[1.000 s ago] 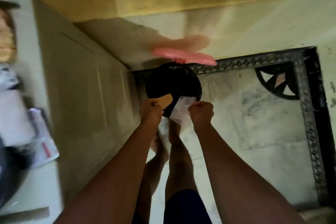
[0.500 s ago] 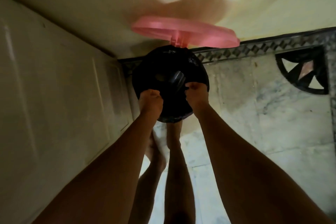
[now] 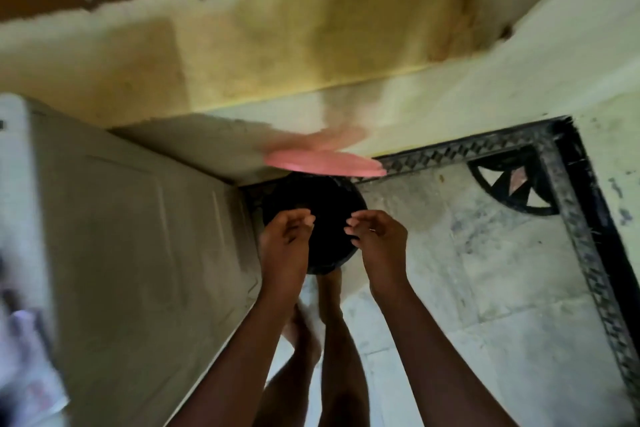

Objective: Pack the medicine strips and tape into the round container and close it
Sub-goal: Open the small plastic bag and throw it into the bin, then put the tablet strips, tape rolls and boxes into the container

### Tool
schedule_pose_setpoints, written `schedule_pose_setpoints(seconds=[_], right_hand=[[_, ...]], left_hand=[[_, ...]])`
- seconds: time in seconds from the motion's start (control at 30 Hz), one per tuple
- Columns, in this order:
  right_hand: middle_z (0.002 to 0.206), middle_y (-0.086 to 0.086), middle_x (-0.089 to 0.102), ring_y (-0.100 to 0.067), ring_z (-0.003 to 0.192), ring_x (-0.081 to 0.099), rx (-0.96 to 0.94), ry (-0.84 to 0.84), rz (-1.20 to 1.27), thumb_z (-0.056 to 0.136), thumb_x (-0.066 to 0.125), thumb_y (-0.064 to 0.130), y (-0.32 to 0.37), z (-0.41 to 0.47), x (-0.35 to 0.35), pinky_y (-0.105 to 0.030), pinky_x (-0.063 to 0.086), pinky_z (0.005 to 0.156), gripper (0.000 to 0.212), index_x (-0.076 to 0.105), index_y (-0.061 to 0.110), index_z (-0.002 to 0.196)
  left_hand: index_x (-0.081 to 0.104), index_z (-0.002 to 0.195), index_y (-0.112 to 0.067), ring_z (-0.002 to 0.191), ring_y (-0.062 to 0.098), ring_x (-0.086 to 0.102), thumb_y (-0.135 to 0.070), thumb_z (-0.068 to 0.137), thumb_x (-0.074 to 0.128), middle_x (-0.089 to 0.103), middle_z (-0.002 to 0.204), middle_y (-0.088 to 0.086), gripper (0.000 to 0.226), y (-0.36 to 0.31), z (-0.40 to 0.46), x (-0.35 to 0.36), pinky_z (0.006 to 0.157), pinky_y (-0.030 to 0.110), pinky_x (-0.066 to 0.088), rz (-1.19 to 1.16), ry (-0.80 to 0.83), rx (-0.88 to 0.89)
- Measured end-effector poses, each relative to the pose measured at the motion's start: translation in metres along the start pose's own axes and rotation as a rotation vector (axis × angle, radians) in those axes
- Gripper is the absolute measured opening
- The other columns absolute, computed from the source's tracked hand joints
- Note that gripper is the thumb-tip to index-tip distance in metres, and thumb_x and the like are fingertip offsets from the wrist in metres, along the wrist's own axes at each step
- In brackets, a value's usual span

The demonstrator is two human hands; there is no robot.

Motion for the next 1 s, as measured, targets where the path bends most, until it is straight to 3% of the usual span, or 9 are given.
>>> schedule_pose_setpoints(seconds=[0.37, 0.5, 0.67, 0.8, 1.0], right_hand=[[0.085, -0.008, 0.078, -0.026, 0.087, 0.076, -0.286, 0.006, 0.012, 0.085, 0.075, 0.004, 0.172, -0.172, -0.007, -0.055, 0.060, 0.087, 0.012, 0.075, 0.016, 0.083], [0.083, -0.002, 0.076, -0.020, 0.084, 0.074, -0.454, 0.036, 0.007, 0.087, 0.075, 0.004, 0.222, -0.242, -0.006, -0.046, 0.061, 0.084, 0.015, 0.074, 0.018, 0.082], [0.082, 0.001, 0.074, -0.014, 0.082, 0.072, -0.613, 0.106, 0.017, 0.088, 0.075, 0.005, 0.265, -0.316, 0.001, -0.032, 0.061, 0.078, 0.012, 0.072, 0.017, 0.085], [0.084, 0.004, 0.073, -0.010, 0.081, 0.070, -0.701, 0.177, 0.047, 0.089, 0.074, 0.003, 0.280, -0.359, 0.011, -0.020, 0.056, 0.074, 0.013, 0.070, 0.016, 0.089], [0.084, -0.001, 0.073, -0.013, 0.079, 0.070, -0.710, 0.337, 0.001, 0.090, 0.073, 0.003, 0.268, -0.392, 0.061, -0.023, 0.056, 0.071, 0.010, 0.072, 0.014, 0.089]], left_hand=[[0.075, 0.105, -0.012, 0.099, 0.012, 0.073, -0.009, 0.097, 0.069, 0.078, 0.101, 0.000, 0.011, -0.194, -0.151, -0.075, 0.088, 0.023, 0.056, -0.091, 0.073, 0.315], [0.075, 0.106, -0.011, 0.098, 0.012, 0.074, -0.010, 0.097, 0.069, 0.078, 0.100, 0.001, 0.011, -0.244, -0.200, -0.114, 0.086, 0.028, 0.059, -0.083, 0.034, 0.446], [0.075, 0.103, -0.008, 0.090, 0.006, 0.073, -0.007, 0.097, 0.069, 0.077, 0.096, 0.001, 0.009, -0.291, -0.249, -0.159, 0.077, 0.016, 0.054, -0.106, -0.045, 0.562], [0.074, 0.104, -0.008, 0.092, 0.010, 0.073, -0.009, 0.098, 0.068, 0.077, 0.097, 0.002, 0.009, -0.297, -0.279, -0.196, 0.077, 0.019, 0.056, -0.169, -0.100, 0.585], [0.075, 0.105, -0.015, 0.100, 0.020, 0.074, -0.014, 0.099, 0.068, 0.078, 0.101, 0.002, 0.010, -0.271, -0.286, -0.258, 0.087, 0.034, 0.060, -0.246, -0.242, 0.545]])
Point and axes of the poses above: each hand's wrist, its own z-axis towards the middle knuckle, its own x-axis out of the palm, y = z × x, the point moved 7 cm from there along z, towards the middle knuckle
